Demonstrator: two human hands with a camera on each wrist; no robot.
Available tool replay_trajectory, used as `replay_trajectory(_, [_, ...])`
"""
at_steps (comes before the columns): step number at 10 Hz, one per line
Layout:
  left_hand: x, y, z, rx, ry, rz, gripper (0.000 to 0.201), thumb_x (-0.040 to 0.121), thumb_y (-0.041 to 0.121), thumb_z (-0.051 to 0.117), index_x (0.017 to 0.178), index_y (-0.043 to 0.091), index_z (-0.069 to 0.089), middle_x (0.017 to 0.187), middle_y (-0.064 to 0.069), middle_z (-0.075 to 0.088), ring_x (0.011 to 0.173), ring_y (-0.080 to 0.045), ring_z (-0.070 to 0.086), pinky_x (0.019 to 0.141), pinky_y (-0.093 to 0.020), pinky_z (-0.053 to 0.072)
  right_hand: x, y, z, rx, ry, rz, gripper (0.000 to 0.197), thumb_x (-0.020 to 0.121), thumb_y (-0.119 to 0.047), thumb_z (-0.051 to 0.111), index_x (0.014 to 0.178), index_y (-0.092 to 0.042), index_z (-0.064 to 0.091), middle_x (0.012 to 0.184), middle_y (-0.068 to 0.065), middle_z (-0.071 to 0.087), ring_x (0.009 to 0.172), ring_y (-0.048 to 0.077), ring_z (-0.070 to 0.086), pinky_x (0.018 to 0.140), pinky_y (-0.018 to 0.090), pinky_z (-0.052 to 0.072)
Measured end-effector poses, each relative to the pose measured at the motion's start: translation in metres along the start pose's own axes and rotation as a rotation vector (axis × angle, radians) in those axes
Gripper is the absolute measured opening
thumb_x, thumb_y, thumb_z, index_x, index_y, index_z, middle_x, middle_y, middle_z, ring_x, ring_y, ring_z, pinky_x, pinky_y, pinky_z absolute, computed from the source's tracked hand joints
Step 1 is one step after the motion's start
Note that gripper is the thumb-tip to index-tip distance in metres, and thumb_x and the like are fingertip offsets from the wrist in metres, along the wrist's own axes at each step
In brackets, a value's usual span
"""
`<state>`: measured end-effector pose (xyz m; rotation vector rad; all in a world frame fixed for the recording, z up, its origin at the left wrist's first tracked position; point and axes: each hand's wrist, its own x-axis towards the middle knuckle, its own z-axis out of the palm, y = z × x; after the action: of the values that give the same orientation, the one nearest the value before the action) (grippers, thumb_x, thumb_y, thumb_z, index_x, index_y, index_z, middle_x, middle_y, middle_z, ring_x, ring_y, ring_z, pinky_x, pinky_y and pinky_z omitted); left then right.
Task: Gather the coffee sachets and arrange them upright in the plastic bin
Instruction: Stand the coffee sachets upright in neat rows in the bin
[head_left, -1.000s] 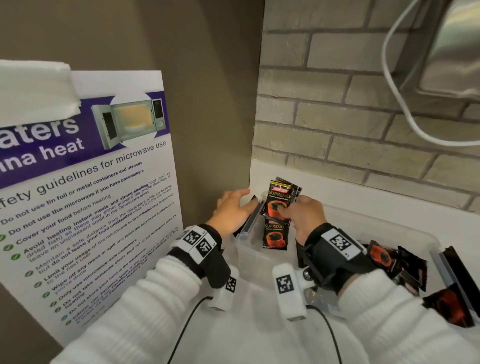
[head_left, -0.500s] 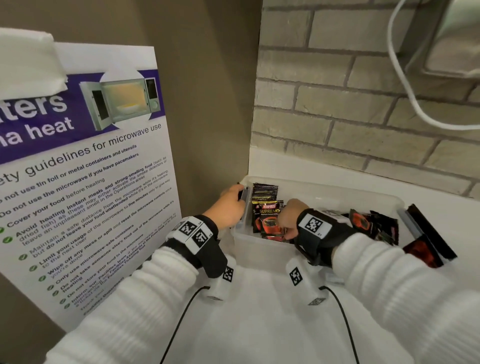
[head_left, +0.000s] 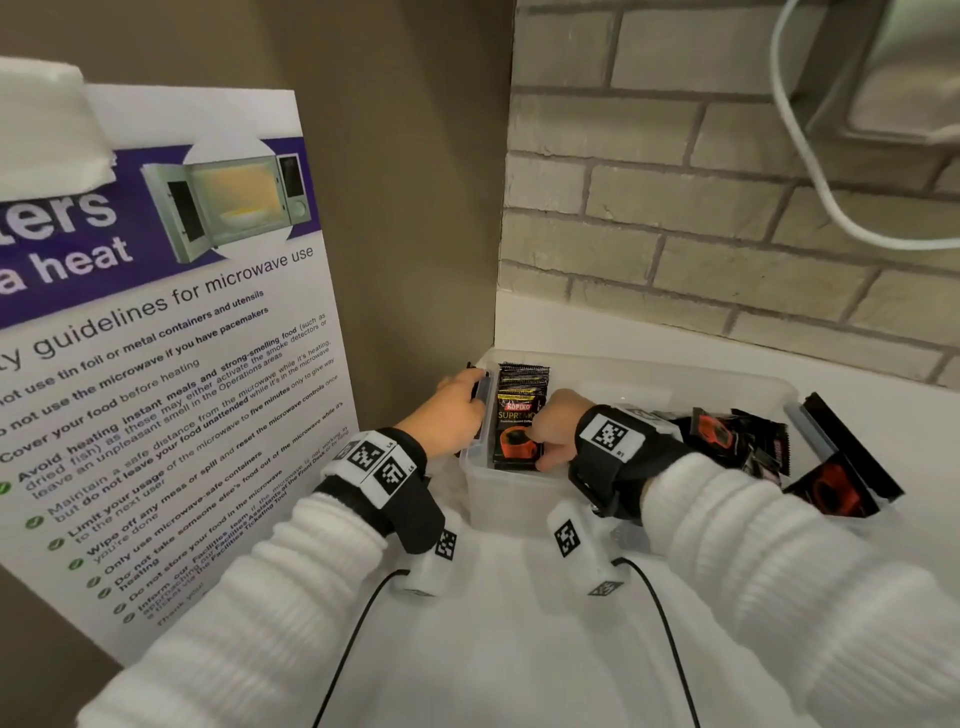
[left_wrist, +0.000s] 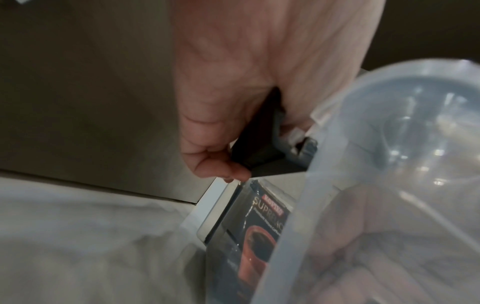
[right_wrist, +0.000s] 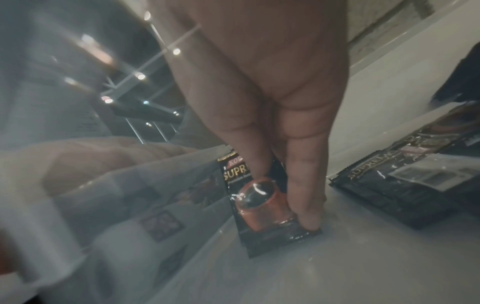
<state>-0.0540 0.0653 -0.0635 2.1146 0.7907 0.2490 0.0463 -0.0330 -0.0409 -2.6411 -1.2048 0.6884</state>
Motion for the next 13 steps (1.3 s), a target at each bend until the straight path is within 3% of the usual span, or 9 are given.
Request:
replay_trajectory(1, [0.0,-0.002,-0.001,0.015,0.0,-0.011,0.05,0.098,0.013,0.034,0.146,0.022,0.023,0.148,-0.012,0.026,0.098,-0.019,0.052,0.071,-0.016,0.046,-0.005,0.004,-0.006,0.147,-0.065,0.013,0.04,0.097,-0.021,0.046,0.131,0.001,0.049,0.132,0.017,0.053,0.109,0.022,0.061,0.068,0.015,0.042])
replay_trajectory(2, [-0.002,-0.008,-0.007,0.047,0.005,-0.035,0.051,0.098,0.013,0.035,0.146,0.024,0.024,0.149,-0.011,0.028,0.111,-0.023,0.051,0.087,-0.029,0.049,0.007,0.018,-0.015,0.562,-0.137,0.146,0.048,0.089,0.005,0.049,0.136,-0.004,0.043,0.137,0.007,0.047,0.041,0.001,0.062,0.046,0.008,0.048])
replay_trajectory(4, [0.0,0.003,-0.016,0.019,0.08,-0.101,0.039,0.097,0.023,0.041,0.136,0.019,0.042,0.141,-0.011,0.038,0.106,-0.023,0.054,0.087,-0.031,0.048,-0.001,0.045,-0.037,-0.278,-0.14,-0.066,0.036,0.092,-0.01,0.052,0.125,0.003,0.054,0.128,0.019,0.056,0.095,0.021,0.061,0.1,0.031,0.044])
replay_trajectory(5, [-0.001,0.011,-0.012,0.024,0.068,-0.105,0.059,0.089,0.055,0.045,0.134,0.017,0.043,0.137,-0.005,0.037,0.109,-0.019,0.052,0.095,-0.029,0.041,-0.005,0.048,-0.03,-0.378,-0.111,-0.109,0.041,0.084,-0.003,0.058,0.124,0.003,0.054,0.127,0.021,0.056,0.073,0.014,0.05,0.073,0.025,0.048])
replay_trajectory(7, [-0.012,0.007,-0.006,0.042,0.058,-0.065,0.075,0.083,0.009,0.062,0.146,0.015,0.023,0.143,-0.011,0.023,0.125,-0.029,0.04,0.105,-0.038,0.039,-0.024,0.037,-0.042,-0.635,-0.289,-0.081,0.044,0.094,-0.024,0.05,0.132,-0.001,0.046,0.132,0.014,0.052,0.097,0.021,0.05,0.058,0.021,0.039])
replay_trajectory(9, [-0.013,0.007,-0.006,-0.005,0.065,-0.048,0.073,0.084,0.005,0.06,0.146,0.014,0.023,0.143,-0.009,0.023,0.118,-0.023,0.042,0.087,-0.025,0.048,-0.037,0.014,-0.099,-0.59,-0.282,-0.083,0.059,0.094,-0.029,0.052,0.146,-0.016,0.027,0.137,0.006,0.05,0.115,0.022,0.058,0.092,0.031,0.046])
replay_trajectory(10, [-0.015,0.008,-0.006,-0.026,0.071,-0.043,0.07,0.086,0.005,0.057,0.146,0.016,0.023,0.145,-0.007,0.022,0.118,-0.022,0.042,0.069,-0.015,0.046,-0.018,0.001,-0.088,-0.538,-0.28,-0.152,0.051,0.095,-0.03,0.051,0.141,-0.014,0.036,0.129,0.004,0.055,0.108,0.019,0.062,0.086,0.028,0.046])
replay_trajectory(11, [-0.016,0.009,-0.005,-0.045,0.066,-0.044,0.069,0.086,0.006,0.057,0.146,0.016,0.023,0.145,-0.007,0.021,0.124,-0.026,0.041,0.096,-0.03,0.042,0.018,0.002,-0.053,-0.423,-0.522,-0.038,0.045,0.093,-0.036,0.053,0.125,-0.006,0.053,0.115,0.007,0.064,0.091,0.02,0.065,0.081,0.03,0.052])
replay_trajectory(13, [-0.014,0.006,-0.004,-0.061,0.076,-0.015,0.063,0.087,0.006,0.056,0.143,0.015,0.028,0.144,-0.007,0.023,0.128,-0.021,0.036,0.094,-0.019,0.024,0.057,0.004,-0.029,-0.227,-0.802,0.121,0.028,0.094,-0.032,0.053,0.097,-0.005,0.058,0.068,0.004,0.069,0.055,0.014,0.066,0.054,0.023,0.054])
